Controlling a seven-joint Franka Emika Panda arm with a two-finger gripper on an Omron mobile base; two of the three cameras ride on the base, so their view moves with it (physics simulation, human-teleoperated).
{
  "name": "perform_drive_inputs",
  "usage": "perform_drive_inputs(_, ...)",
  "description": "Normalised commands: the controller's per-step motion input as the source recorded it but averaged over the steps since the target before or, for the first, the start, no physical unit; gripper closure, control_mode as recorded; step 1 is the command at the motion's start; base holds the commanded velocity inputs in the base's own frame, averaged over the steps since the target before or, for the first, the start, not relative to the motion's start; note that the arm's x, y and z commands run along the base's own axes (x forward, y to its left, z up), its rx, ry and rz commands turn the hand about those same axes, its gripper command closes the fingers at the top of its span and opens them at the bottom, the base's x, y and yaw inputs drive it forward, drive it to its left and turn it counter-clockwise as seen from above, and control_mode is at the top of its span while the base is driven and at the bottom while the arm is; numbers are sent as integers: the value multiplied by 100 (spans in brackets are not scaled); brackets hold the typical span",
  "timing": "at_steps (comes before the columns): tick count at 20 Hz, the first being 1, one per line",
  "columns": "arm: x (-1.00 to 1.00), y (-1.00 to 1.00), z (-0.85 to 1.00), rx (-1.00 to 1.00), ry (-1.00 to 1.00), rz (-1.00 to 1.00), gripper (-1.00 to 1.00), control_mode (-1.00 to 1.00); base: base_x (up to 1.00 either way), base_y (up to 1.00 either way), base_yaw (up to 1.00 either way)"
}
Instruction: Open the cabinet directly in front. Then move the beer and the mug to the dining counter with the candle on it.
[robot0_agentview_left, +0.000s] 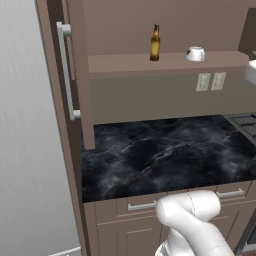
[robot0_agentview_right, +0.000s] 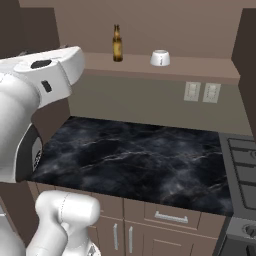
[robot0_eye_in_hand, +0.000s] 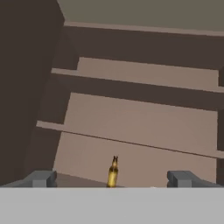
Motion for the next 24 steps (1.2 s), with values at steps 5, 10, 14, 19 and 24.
perform_drive_inputs(5,0,-5,0,-19,0,0,-100,-100,0,0,0)
perform_drive_inputs(10,8,4,0,-1,0,-1,-100,-100,0,0,0)
perform_drive_inputs(14,0,15,-8,3,0,-3,-100,-100,0,0,0)
perform_drive_inputs(19,0,18,-19,9,0,-4,-100,-100,0,0,0)
perform_drive_inputs(24,0,13,-6,11,0,-6,-100,-100,0,0,0)
